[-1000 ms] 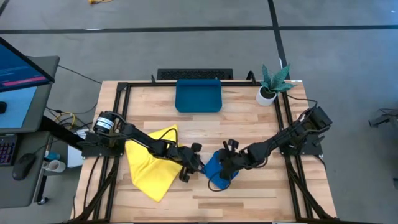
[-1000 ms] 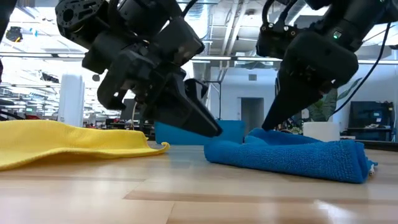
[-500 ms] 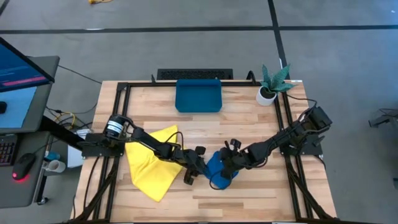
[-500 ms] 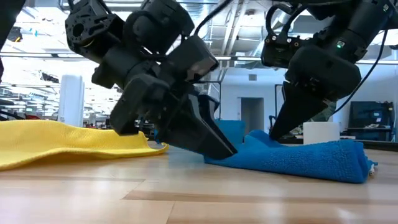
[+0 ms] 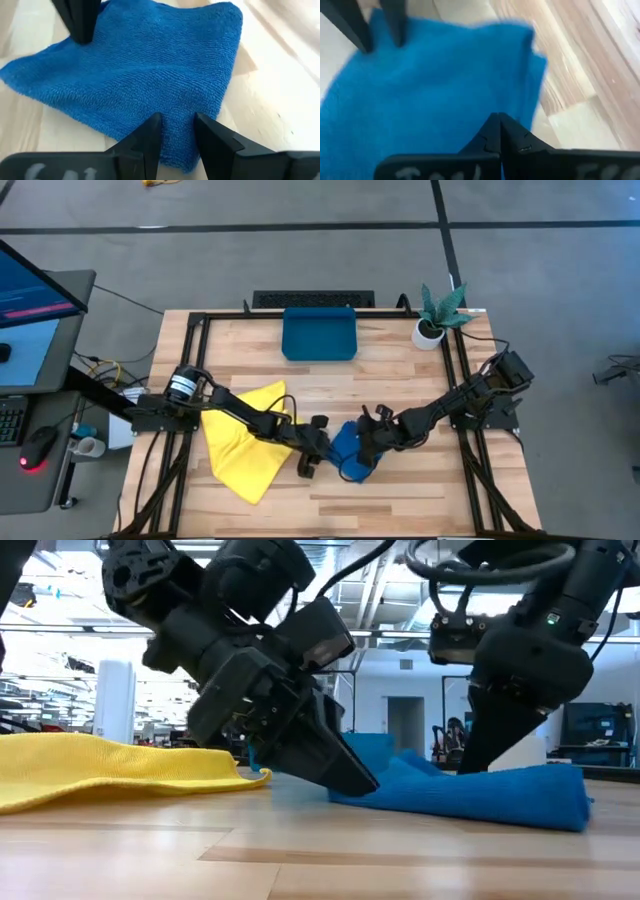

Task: Roll microfiber towels into tight, uniform cylinder then place into a basket
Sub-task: Roll the blue microfiber cloth

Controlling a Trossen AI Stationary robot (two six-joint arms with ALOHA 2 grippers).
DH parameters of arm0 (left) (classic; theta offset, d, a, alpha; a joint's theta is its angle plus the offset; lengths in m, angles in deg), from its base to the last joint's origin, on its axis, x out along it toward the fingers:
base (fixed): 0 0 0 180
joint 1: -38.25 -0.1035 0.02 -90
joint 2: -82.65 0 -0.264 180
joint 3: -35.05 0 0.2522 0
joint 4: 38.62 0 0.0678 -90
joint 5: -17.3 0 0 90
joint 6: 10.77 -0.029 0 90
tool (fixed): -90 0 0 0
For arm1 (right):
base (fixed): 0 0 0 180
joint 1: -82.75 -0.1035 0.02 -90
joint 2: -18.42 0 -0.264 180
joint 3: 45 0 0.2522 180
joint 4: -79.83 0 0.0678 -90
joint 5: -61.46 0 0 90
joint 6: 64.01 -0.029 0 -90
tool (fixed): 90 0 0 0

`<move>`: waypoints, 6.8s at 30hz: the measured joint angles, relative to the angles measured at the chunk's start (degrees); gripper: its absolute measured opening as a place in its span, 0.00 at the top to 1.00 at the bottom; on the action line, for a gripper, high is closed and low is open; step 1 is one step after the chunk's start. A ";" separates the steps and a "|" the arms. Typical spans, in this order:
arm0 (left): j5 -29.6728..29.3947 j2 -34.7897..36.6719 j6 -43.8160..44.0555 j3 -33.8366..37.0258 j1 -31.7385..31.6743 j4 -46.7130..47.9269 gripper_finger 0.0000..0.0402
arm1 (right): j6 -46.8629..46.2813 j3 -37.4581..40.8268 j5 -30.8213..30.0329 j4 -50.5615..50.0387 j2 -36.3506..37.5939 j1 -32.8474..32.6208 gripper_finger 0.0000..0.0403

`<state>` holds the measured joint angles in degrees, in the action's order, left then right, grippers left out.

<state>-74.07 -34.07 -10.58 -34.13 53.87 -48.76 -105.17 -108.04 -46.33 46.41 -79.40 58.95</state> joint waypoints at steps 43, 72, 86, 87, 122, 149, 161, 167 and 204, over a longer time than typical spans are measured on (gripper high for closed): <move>-8.29 4.13 4.75 0.05 1.34 9.53 0.72 | 8.78 -0.72 5.33 12.17 -4.59 2.56 0.96; -2.47 -2.48 -13.46 -7.78 -5.42 2.72 0.72 | 10.95 -7.37 -10.81 -8.20 6.58 -11.45 0.96; -13.00 -1.91 12.77 -8.65 -8.77 13.22 0.72 | 5.43 -7.41 -10.54 -9.77 6.64 -11.72 0.96; -13.07 -1.91 13.38 -8.65 -8.77 13.12 0.72 | 5.16 -7.41 -10.54 -10.33 6.64 -11.85 0.95; -6.75 13.51 0.37 3.25 0.52 9.71 0.72 | 2.10 -7.31 -13.41 0.02 -4.90 -14.43 0.95; -5.13 0.55 11.42 2.64 -2.19 -3.55 0.72 | -6.44 -7.34 -1.52 -4.87 -6.54 -13.47 0.97; -7.85 3.60 17.01 2.78 0.22 1.73 0.72 | -1.66 -7.36 -1.79 -8.22 -6.21 -11.32 0.95; -14.43 9.64 11.67 2.84 1.94 8.43 0.72 | 0.79 -8.34 -2.01 -9.00 -6.03 -11.47 0.95; -13.55 18.25 -8.50 2.82 9.83 8.90 0.59 | -3.96 -20.58 -18.25 -31.95 -6.43 -20.75 0.80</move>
<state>-87.62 -15.83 -19.08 -31.31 63.70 -39.86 -109.12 -128.62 -64.58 14.46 -85.82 38.20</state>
